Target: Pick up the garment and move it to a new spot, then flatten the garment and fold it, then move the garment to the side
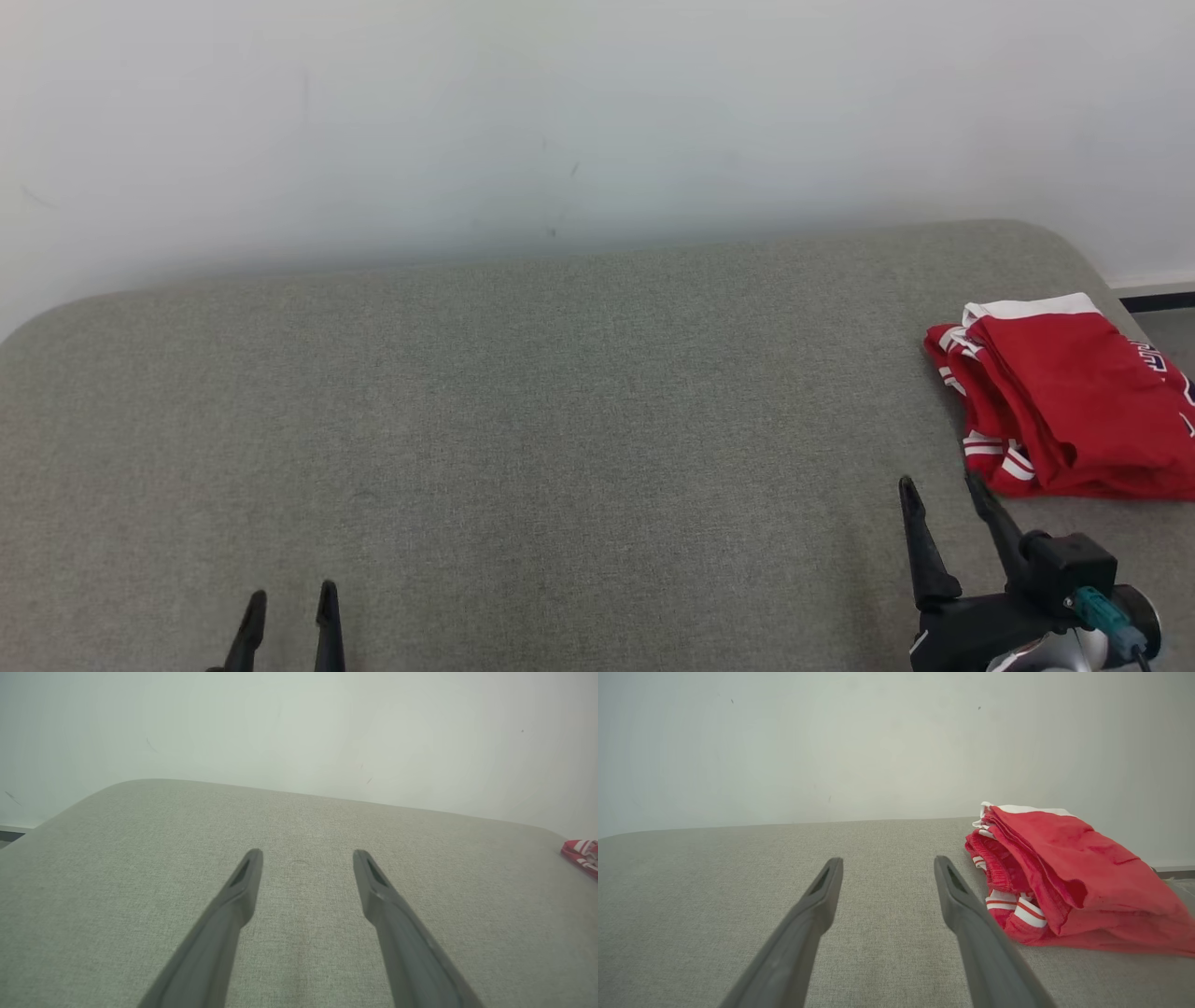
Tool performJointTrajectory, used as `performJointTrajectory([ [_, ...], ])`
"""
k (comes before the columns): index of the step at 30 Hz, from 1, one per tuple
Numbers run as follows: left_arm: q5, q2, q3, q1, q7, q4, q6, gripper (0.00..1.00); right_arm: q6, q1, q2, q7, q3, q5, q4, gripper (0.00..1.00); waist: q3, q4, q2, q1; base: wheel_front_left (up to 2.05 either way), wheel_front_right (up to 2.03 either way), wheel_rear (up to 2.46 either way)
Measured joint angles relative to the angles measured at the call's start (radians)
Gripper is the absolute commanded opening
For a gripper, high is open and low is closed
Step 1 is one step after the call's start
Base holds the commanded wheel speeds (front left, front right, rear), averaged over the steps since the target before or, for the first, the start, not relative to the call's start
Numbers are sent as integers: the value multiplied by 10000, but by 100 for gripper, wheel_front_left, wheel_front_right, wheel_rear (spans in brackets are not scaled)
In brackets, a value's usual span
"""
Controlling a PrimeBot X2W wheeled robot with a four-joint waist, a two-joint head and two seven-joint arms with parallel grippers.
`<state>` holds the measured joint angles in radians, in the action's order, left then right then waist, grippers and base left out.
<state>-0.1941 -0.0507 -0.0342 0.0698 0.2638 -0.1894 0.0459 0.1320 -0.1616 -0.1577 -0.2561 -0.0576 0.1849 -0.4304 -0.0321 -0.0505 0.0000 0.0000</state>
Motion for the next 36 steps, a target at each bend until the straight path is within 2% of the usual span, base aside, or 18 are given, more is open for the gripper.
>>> performJointTrajectory([
  [1,2,2,6,1,0,-33,21,0,0,18,8,6,-2,6,-35,0,2,2,0,0,0,0,0],
  [7,-69,77,-2,107,-98,-573,36,0,0,485,142,113,-15,117,-508,0,7,10,0,0,0,0,0],
  [21,-2871,79,-134,-78,-794,-614,163,0,0,495,313,811,307,2863,-82,0,48,70,0,0,0,0,0],
  [36,-5139,75,-249,-437,-1413,-596,265,0,0,498,470,1396,585,5212,316,0,90,129,0,0,0,0,0],
])
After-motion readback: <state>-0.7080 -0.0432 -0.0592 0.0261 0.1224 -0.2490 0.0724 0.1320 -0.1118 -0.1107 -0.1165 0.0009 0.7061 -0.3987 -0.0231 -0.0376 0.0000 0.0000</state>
